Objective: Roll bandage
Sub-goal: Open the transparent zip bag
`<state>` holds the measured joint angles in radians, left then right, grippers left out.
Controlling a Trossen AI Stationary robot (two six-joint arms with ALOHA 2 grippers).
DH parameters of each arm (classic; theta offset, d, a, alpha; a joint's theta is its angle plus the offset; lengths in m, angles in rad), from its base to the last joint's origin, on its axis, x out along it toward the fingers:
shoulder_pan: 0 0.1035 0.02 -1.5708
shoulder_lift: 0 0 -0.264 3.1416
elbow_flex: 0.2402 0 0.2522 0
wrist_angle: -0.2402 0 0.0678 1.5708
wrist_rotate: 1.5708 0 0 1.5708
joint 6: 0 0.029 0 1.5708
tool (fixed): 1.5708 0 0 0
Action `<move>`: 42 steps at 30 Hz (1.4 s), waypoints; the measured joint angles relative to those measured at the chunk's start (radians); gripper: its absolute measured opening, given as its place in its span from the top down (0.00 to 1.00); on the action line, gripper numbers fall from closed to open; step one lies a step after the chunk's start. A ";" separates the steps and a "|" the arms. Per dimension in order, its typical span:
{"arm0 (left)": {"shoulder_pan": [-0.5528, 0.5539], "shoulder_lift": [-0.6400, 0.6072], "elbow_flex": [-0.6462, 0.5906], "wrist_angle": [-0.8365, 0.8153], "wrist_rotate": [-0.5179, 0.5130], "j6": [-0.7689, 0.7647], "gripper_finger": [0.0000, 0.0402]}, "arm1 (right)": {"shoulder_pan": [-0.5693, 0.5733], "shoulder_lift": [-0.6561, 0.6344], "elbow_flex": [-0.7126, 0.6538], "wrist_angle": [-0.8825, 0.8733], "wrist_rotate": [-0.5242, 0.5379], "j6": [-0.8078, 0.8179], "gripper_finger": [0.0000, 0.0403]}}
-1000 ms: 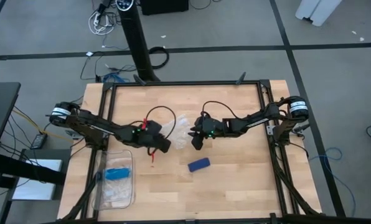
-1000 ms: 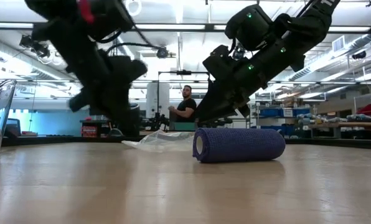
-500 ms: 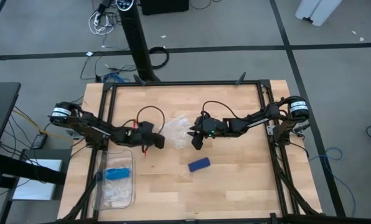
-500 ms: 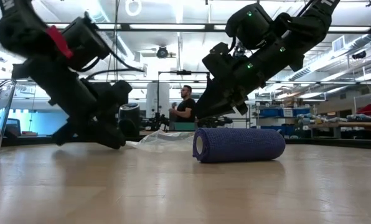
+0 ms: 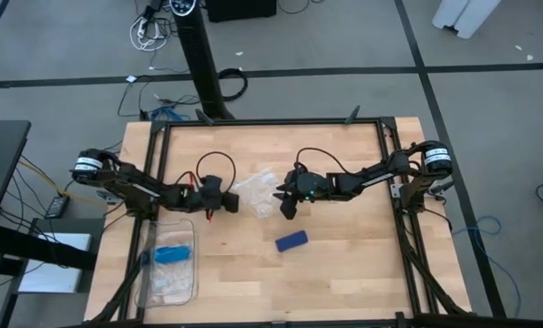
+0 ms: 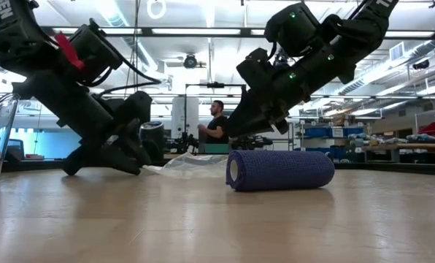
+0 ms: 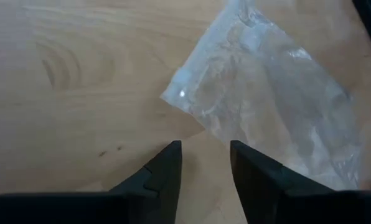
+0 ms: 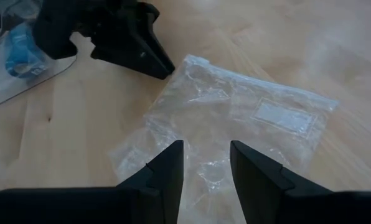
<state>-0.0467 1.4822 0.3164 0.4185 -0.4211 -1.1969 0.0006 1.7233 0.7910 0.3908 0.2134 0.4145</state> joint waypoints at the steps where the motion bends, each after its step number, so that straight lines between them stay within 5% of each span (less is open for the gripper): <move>1: 0.007 0.000 0.000 0.004 0.001 -0.002 0.63 | 0.000 0.000 0.000 0.005 0.000 0.000 0.67; 31: 0.136 0.028 0.004 0.116 0.138 0.011 0.63 | 0.000 0.000 0.000 0.064 -0.027 -0.026 0.67; 42: 0.151 0.138 0.165 -0.015 0.131 0.122 0.63 | 0.000 0.000 0.000 0.065 -0.027 -0.026 0.67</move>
<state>0.1044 1.6202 0.4819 0.4031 -0.2902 -1.0750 0.0006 1.7229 0.7910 0.4557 0.1864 0.3882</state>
